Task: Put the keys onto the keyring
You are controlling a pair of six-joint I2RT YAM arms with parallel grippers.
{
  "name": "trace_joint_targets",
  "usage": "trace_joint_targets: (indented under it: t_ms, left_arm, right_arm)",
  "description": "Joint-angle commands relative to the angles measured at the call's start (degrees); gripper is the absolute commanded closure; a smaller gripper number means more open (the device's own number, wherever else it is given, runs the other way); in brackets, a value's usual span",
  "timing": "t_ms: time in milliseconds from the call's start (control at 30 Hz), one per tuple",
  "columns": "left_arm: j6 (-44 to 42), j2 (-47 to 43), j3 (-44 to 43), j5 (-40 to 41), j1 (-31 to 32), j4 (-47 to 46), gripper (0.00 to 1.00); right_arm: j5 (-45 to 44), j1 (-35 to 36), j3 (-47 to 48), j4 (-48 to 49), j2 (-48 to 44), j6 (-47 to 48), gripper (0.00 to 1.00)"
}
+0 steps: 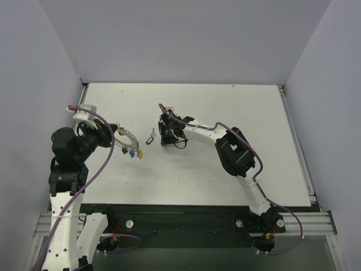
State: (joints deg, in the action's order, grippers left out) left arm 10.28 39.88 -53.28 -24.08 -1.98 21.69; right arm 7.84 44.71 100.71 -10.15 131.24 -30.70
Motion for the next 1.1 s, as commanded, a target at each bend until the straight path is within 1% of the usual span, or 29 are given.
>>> trace_joint_targets:
  t_ms: [0, 67, 200, 367, 500, 567, 667, 700, 767, 800, 867, 933, 1067]
  left_arm:
    - [0.61, -1.73, -0.60, -1.68, -0.31, -4.73, 1.00]
    - [0.70, -1.82, -0.34, -1.68, -0.31, -4.73, 1.00]
    - [1.05, -2.00, -0.69, -1.33, -0.22, -4.29, 1.00]
    - [1.14, -2.00, -1.22, -0.89, -0.31, -4.11, 1.00]
    - [1.06, -1.82, -1.13, -0.80, -0.22, -3.94, 1.00]
    - [1.05, -1.73, -0.78, -0.62, -0.22, -4.03, 1.00]
    - [0.97, -1.65, 0.01, -0.53, -0.31, -4.55, 1.00]
    - [1.05, -1.65, 0.19, -0.53, -0.22, -4.55, 1.00]
    - [1.23, -1.65, 0.71, -0.62, -0.39, -4.82, 1.00]
    - [1.23, -1.82, 0.89, -0.71, -0.39, -4.82, 1.00]
    - [1.23, -1.82, 1.07, -0.53, -0.31, -4.56, 1.00]
    - [0.88, -2.00, 1.07, -0.36, -0.31, -4.03, 1.00]
    - [0.09, -2.17, 0.72, 0.25, -0.31, -3.15, 1.00]
  right_arm:
    - [0.08, 0.38, -7.36, -2.16, -5.72, -0.24, 0.88]
    - [-0.01, 0.47, -7.63, -0.92, -6.61, 0.11, 0.87]
    - [2.00, 0.64, -4.74, 0.83, -6.70, 1.25, 0.87]
    - [6.57, 0.73, 0.54, 4.43, -3.63, 1.61, 0.87]
    - [7.89, 0.82, 1.24, 11.28, -1.87, -0.23, 0.87]
    - [8.24, 0.82, 3.96, 11.91, -0.47, -1.55, 0.88]
    - [10.00, 0.82, 9.75, 12.88, 4.10, -4.44, 0.90]
    - [10.70, 0.73, 11.51, 12.53, 6.90, -5.59, 0.95]
    - [11.93, 0.21, 16.42, 12.52, 9.90, -8.58, 1.00]
    - [12.55, 0.03, 17.84, 12.70, 12.61, -11.29, 1.00]
    - [12.82, -0.32, 20.40, 12.70, 14.82, -13.41, 1.00]
    - [12.12, -0.93, 20.32, 13.14, 16.06, -15.62, 1.00]
    - [9.92, -1.81, 14.54, 14.80, 13.27, -16.41, 1.00]
